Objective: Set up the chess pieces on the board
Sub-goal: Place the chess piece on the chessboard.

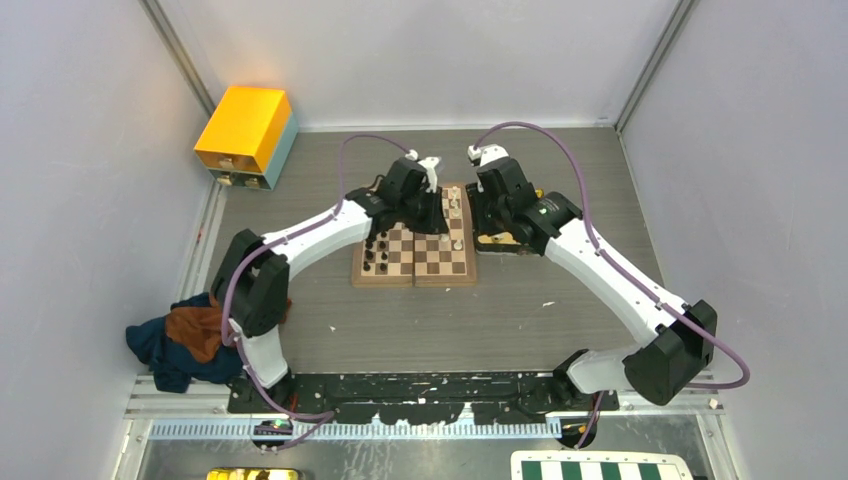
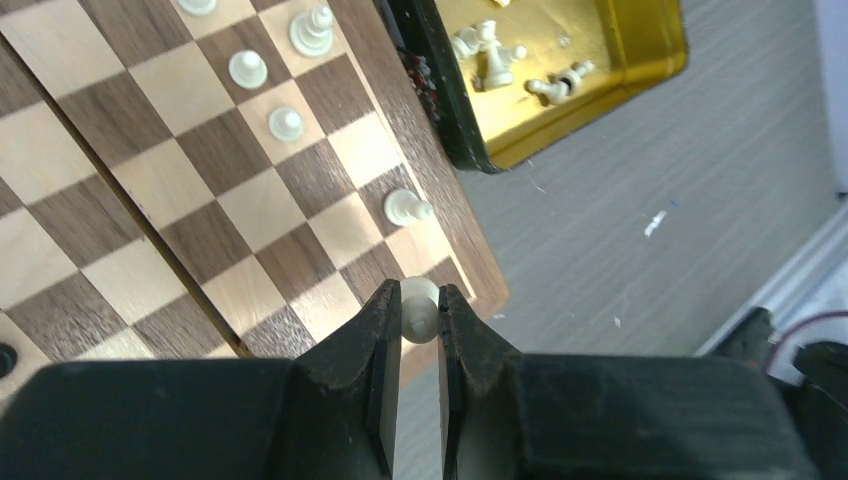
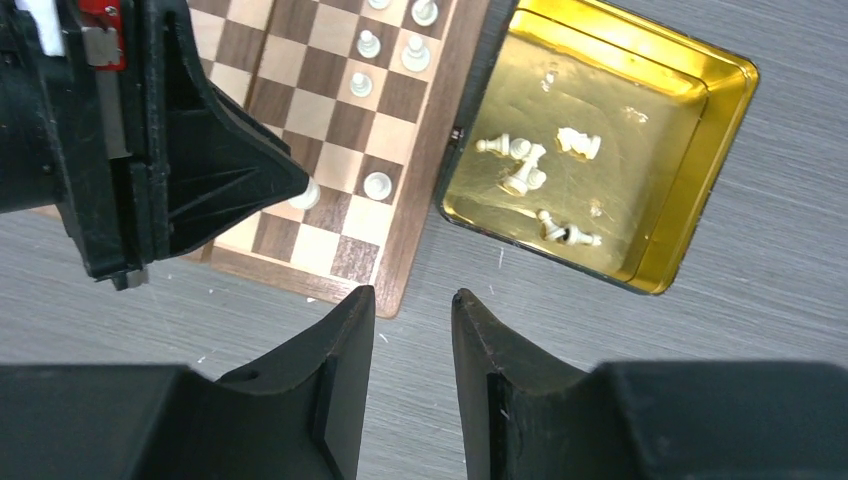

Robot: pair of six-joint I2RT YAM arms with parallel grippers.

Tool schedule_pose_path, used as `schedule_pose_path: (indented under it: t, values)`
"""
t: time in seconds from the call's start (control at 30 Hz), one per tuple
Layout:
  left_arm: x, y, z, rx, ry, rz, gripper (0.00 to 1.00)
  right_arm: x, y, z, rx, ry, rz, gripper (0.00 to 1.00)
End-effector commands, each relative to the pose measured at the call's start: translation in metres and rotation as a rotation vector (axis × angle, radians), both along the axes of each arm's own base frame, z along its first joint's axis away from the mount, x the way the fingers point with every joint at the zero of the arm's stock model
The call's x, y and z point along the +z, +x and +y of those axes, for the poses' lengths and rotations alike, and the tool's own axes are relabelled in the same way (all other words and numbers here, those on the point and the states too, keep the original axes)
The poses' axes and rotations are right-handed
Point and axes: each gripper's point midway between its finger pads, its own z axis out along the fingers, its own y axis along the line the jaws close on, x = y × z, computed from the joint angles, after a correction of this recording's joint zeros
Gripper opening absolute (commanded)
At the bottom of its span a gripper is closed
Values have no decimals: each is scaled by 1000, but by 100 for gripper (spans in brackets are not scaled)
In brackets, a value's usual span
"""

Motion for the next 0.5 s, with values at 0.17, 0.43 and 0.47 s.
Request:
schedule_pose_path:
  t: [0.17, 0.43, 0.47]
  values:
    - [28, 46, -30, 68, 67, -280, 0, 18, 13, -15, -94, 28, -132, 40]
    - [30, 56, -45, 91, 119, -382, 0, 20, 15, -21, -103, 28, -165, 40]
    - [29, 58, -46, 93, 126, -390, 0, 20, 15, -22, -107, 26, -170, 40]
